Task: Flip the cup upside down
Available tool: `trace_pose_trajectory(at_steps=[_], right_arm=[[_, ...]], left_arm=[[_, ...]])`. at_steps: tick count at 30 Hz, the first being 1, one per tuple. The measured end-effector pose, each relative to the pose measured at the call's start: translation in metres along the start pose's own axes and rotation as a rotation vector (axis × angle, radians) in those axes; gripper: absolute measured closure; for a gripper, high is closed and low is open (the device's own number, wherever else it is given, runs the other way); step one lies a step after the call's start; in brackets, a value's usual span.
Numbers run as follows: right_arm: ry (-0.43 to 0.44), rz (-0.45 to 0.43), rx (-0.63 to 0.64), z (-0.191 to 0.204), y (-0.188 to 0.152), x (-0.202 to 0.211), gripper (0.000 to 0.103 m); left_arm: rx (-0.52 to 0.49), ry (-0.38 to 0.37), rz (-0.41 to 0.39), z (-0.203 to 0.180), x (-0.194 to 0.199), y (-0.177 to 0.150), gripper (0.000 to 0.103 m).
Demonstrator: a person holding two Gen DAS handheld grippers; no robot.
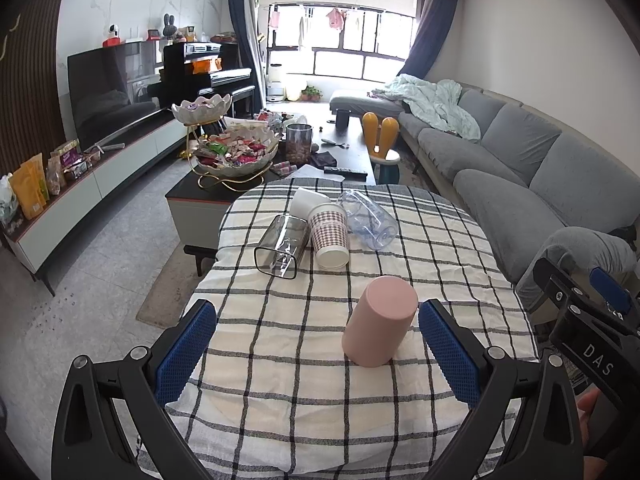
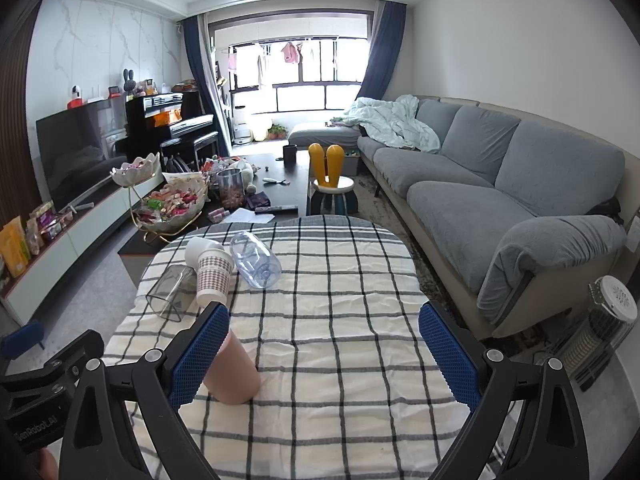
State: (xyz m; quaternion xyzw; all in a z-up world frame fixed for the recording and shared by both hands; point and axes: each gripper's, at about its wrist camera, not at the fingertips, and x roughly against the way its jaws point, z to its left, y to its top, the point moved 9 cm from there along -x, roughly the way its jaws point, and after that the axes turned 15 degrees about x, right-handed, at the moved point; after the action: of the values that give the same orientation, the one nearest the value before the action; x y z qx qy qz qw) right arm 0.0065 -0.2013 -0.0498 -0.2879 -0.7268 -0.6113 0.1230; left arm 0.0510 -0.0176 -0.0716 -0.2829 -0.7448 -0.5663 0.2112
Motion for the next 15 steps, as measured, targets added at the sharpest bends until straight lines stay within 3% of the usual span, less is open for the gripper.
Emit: trace_pose_trajectory(at_steps=[15], right_arm=[[0.002,0.000,0.000,-0.0003,-0.0002,-0.0002,0.007]], left_arm=[[-0.006,0.016,-0.015,0.0030,0.0028,0.0021,0.000]])
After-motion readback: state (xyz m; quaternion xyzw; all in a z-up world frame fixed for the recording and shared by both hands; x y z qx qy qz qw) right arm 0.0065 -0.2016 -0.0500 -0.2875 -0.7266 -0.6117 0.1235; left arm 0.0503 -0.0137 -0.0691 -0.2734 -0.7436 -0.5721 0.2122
